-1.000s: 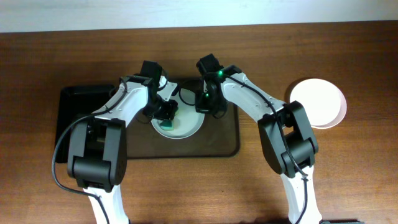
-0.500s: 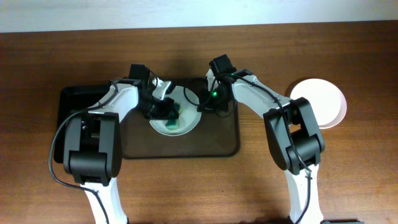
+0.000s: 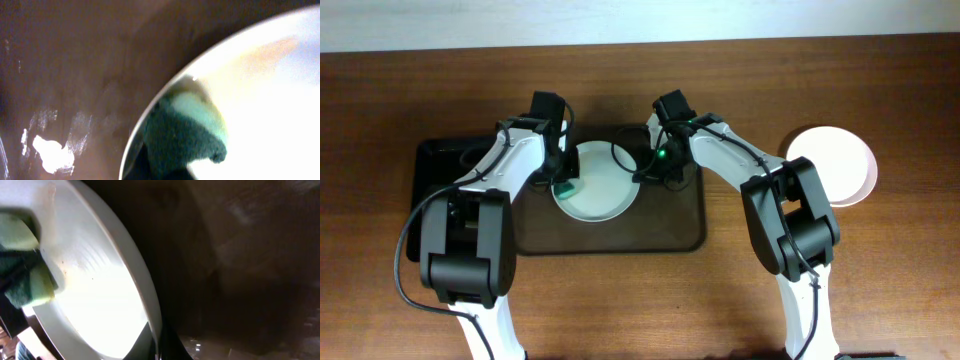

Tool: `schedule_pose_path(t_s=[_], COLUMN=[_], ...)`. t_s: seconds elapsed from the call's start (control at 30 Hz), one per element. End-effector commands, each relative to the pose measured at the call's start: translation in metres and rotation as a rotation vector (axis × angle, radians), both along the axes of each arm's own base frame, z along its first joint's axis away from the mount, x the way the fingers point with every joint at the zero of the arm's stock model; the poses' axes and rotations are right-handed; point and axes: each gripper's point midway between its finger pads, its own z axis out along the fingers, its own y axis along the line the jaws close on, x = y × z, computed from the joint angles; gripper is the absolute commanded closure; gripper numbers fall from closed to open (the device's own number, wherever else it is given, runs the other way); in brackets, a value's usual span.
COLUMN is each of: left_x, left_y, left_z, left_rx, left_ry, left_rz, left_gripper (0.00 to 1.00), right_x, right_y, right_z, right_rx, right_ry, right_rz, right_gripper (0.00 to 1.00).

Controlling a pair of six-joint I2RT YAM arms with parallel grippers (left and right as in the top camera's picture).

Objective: Clean dirty plates on tray and stack at the side
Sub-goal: 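Scrub the held plate with the sponge in the left gripper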

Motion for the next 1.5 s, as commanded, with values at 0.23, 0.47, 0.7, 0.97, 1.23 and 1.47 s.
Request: schedule_pose_path(t_s=[0.23,0.47,0.7,0.97,1.23,1.47], left_x=[-0.022,0.026,-0.001,-0.063,-0.015,0.015], left_y=[-0.065,0.002,0.032,-0.063,-0.089,-0.023], left_z=[-0.024,-0.034,-0.038,-0.034,-0.037,-0.036], left_rx=[-0.402,-0.017,0.137,-0.223,-0.103,0.026], left_ry=[0.05,-0.099,0.001,0.226,-0.006,-0.076], left_rz=[-0.307,-0.005,0.123,-0.273,-0.259,-0.069], left_gripper=[1.0,1.0,0.99,1.0,0.99,0.99], right_x=[-0.008,-0.008,-0.008,-0.008,-0.008,-0.008], right_y=[-0.009,-0.009,-0.009,-0.009,-0.009,-0.009], right_z=[-0.018,-0.018,-0.018,-0.018,-0.018,-0.018], right_rx=[-0.029,-0.029,-0.029,-0.029,-0.029,-0.029], right_ry=[0.049,0.049,0.049,0.048,0.049,0.048], right_rz=[-0.012,-0.012,-0.012,-0.012,-0.012,-0.01], right_gripper=[0.96,0.96,0.96,0.96,0.96,0.96])
